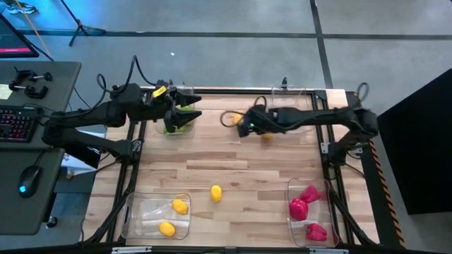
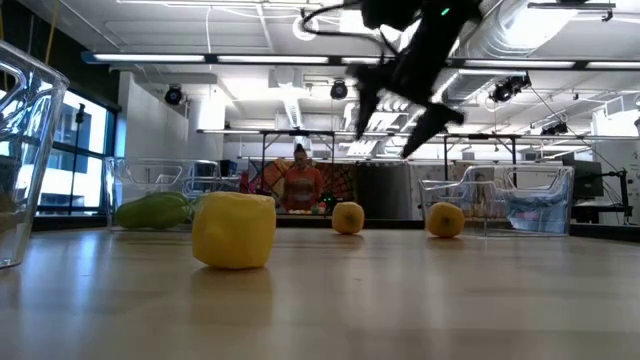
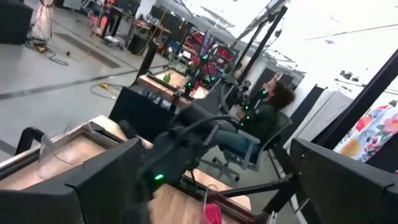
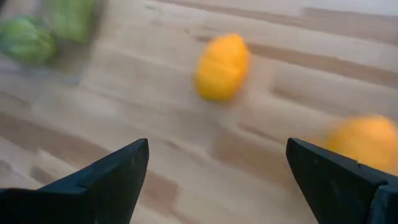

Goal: Sort produce into baskets
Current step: Put the lemon into the bottom left transparent bin

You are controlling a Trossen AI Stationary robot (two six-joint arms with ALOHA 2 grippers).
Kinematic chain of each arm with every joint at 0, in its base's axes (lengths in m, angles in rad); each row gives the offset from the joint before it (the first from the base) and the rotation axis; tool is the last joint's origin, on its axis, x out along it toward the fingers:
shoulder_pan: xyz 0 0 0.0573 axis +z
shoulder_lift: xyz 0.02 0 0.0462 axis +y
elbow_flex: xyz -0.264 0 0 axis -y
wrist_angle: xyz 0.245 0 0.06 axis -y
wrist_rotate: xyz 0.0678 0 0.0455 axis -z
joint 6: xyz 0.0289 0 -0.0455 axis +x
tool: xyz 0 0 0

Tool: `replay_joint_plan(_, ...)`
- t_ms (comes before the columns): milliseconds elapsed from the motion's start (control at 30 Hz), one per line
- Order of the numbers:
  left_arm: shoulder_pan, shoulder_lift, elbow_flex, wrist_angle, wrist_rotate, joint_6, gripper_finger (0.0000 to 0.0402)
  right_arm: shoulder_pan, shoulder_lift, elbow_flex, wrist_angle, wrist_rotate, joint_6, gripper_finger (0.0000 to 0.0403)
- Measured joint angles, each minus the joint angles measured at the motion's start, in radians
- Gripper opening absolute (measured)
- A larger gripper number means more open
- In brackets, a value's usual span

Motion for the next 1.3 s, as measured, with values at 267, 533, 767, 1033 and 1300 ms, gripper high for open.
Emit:
replay_joint_plan(267, 0.0, -0.014, 0.0, -0.016, 0.011, 0.02, 0.0395, -0.14, 0.215, 0.0, 0.266, -0.034, -0.028, 0.0369)
replay_joint_plan(533, 0.0, -0.014, 0.0, -0.017, 0.031, 0.025, 0.0395, -0.164, 0.36, 0.076, 0.338, -0.01, -0.06, 0.0369)
replay_joint_plan(767, 0.0, -0.014, 0.0, -0.017, 0.067, 0.025, 0.0395, -0.157, 0.449, 0.155, 0.275, -0.006, -0.056, 0.0369)
replay_joint_plan(1033, 0.0, -0.013, 0.0, -0.025, 0.068, 0.026, 0.0395, -0.144, 0.455, 0.166, 0.176, -0.022, -0.068, 0.0312)
replay_joint_plan(1300, 0.0, -0.013, 0.0, -0.025, 0.067, 0.025, 0.0395, -0.127, 0.355, 0.166, 0.064, -0.034, -0.229, 0.0187)
